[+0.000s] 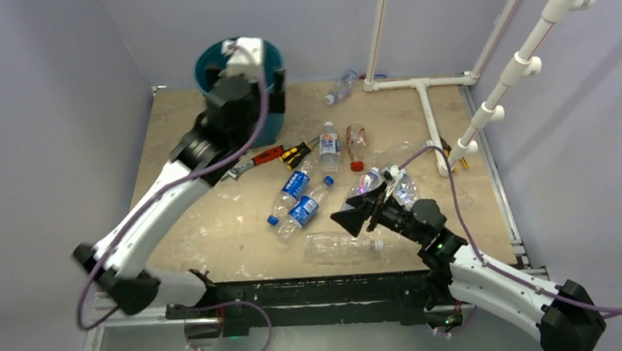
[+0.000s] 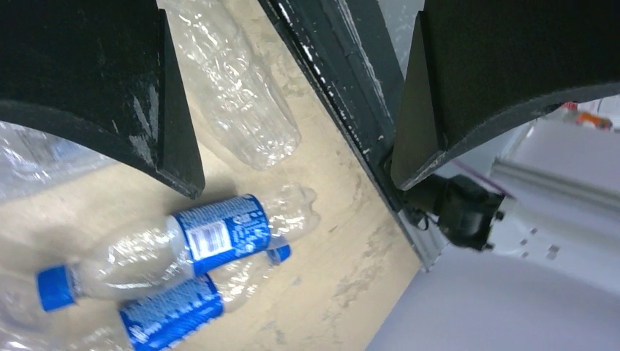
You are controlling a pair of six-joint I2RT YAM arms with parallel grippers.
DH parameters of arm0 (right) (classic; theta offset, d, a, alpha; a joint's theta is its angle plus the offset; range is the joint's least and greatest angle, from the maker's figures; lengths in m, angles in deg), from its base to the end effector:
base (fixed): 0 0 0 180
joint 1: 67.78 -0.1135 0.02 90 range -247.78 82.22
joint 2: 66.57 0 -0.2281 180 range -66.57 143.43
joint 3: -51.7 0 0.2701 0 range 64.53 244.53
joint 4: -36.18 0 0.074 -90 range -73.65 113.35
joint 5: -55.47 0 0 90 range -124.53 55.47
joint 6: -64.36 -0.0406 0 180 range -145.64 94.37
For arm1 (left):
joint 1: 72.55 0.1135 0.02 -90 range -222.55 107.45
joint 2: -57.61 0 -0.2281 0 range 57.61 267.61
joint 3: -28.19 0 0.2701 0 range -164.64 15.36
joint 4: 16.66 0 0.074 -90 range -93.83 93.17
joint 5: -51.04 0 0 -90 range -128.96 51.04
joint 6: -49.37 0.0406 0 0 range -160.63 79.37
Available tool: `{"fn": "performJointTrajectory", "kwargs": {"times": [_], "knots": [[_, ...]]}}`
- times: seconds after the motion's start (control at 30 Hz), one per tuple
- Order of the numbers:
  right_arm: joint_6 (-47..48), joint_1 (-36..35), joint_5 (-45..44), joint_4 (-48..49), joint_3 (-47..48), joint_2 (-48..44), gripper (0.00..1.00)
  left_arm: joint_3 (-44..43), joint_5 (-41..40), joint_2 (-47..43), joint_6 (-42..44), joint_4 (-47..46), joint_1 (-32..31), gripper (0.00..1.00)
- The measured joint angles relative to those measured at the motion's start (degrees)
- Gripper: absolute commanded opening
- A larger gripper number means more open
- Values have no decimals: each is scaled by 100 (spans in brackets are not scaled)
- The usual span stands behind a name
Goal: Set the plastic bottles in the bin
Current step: Move the trash bin to the center of the board, then pick up the plastic bottle at the center of the board.
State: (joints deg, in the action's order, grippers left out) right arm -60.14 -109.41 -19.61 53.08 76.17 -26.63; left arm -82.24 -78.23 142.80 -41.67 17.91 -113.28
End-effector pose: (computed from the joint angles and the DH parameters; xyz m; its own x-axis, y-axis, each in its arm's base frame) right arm 0.1565 0.1530 0.1907 -0.4572 0.3259 -0.8275 -0.6981 0.4449 0.5609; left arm 0.2814 -0.2084 0.4389 -0.1234 0.0877 -0.9885 0.0296 0.9960 0.0847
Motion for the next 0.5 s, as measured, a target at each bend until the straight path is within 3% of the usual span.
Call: {"fn": "performJointTrajectory", "kwargs": {"times": [0.1, 0.23, 0.5], "knots": [[-286, 4, -463, -262, 7, -24, 99, 1425, 492, -1613, -791, -258, 81, 100], [-437, 17, -988, -592, 28, -33, 99, 2653, 1335, -2894, -1593, -356, 120, 99], [-299, 28, -1790, -1679, 446, -26, 99, 4109, 3067, -2959, -2326, -11, 68, 99]]}}
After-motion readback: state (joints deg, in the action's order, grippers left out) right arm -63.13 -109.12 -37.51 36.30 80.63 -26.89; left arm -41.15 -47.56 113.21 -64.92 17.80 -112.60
